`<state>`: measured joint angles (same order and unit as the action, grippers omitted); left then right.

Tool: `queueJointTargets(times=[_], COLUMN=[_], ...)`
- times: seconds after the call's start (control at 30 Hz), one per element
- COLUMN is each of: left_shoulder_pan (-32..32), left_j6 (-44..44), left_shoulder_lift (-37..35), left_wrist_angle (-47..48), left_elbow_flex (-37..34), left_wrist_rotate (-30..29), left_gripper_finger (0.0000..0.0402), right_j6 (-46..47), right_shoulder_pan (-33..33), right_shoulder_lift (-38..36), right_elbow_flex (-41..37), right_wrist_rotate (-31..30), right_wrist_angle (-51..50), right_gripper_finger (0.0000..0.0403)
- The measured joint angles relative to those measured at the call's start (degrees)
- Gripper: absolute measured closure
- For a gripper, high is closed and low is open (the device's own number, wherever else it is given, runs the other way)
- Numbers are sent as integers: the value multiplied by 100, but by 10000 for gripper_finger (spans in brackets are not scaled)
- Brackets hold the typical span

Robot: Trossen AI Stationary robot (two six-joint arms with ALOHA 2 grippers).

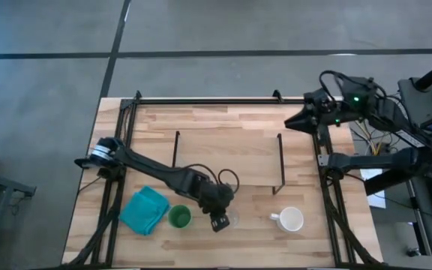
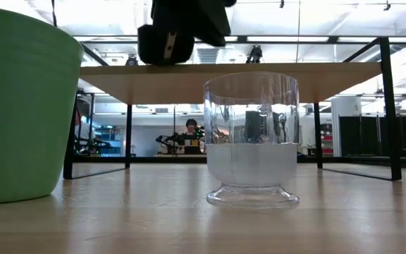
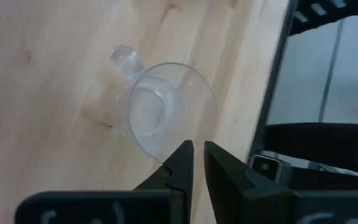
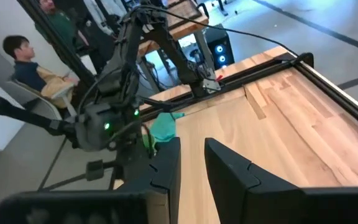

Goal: Stack small to large cups/mugs on shelf
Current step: Put the transparent cup on the shelf

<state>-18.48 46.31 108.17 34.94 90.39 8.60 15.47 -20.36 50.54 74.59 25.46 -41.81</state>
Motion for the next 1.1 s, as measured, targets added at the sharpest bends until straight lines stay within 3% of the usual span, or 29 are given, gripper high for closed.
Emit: queueJointTargets(times=[0.23, 0.37, 1.1], left_shoulder_pan=[0, 4, 15], left_j6=[133, 268, 441], left_shoulder_lift=[124, 124, 185], left_wrist_angle=[-26, 17, -7], left_elbow_flex=[-54, -142, -267], left_wrist_rotate=[-89, -449, -444], left_gripper_finger=[378, 378, 378], right_j6=[-84, -114, -49], right_shoulder_pan=[0, 0, 0], right_shoulder_lift=[495, 629, 612], right_elbow_flex=[252, 319, 371], right_wrist_rotate=[1, 1, 1], right_wrist_angle=[3, 8, 19], right_gripper_finger=[335, 335, 335])
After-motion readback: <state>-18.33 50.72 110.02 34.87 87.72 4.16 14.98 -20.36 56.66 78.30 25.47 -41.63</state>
